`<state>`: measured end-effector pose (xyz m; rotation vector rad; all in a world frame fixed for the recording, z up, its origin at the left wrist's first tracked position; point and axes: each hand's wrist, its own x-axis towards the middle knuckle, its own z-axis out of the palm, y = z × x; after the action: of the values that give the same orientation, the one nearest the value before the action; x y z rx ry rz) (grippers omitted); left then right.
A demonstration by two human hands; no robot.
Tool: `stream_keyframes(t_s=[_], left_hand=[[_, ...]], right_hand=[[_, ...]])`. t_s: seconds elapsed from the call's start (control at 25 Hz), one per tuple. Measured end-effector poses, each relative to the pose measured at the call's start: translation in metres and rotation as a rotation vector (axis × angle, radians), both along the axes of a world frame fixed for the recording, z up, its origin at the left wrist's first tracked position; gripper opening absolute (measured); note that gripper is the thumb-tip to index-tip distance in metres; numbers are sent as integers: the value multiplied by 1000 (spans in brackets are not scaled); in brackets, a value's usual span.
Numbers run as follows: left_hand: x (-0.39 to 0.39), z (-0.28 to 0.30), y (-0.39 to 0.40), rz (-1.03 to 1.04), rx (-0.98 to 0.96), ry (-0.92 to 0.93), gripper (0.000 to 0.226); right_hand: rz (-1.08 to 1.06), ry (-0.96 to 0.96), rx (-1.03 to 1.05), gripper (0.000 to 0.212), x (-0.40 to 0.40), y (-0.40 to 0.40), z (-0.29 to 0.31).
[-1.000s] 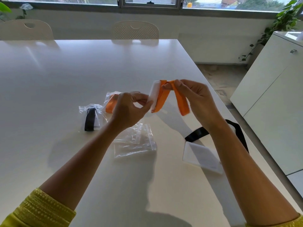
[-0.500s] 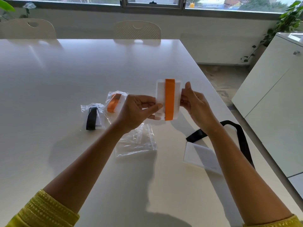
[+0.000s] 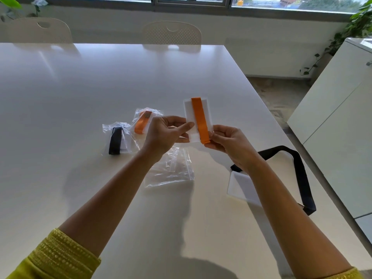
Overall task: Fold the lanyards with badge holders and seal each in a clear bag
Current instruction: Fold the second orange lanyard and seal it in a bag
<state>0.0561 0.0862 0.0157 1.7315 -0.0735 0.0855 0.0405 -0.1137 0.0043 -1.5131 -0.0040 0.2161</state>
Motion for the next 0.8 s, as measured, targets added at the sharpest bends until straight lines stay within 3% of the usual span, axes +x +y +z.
stream_keyframes(t_s=[0.16, 0.36, 0.48, 0.64, 0.8], left_hand=[[5, -9, 20, 65, 162, 68, 19], [-8, -20, 31, 90, 654, 40, 30], [-14, -27, 26, 88, 769, -27, 41], [-7, -28, 34, -1, 858, -126, 38], [9, -25, 48, -217, 1037, 2, 59]], right_hand=[[-92, 122, -120, 30, 2, 0, -7], [-154, 228, -320, 32, 6, -5, -25], [-186, 156, -526, 42, 5, -4, -27], [-187, 35, -785, 52, -3, 0, -18], [-211, -38, -891, 54, -6, 3, -16]])
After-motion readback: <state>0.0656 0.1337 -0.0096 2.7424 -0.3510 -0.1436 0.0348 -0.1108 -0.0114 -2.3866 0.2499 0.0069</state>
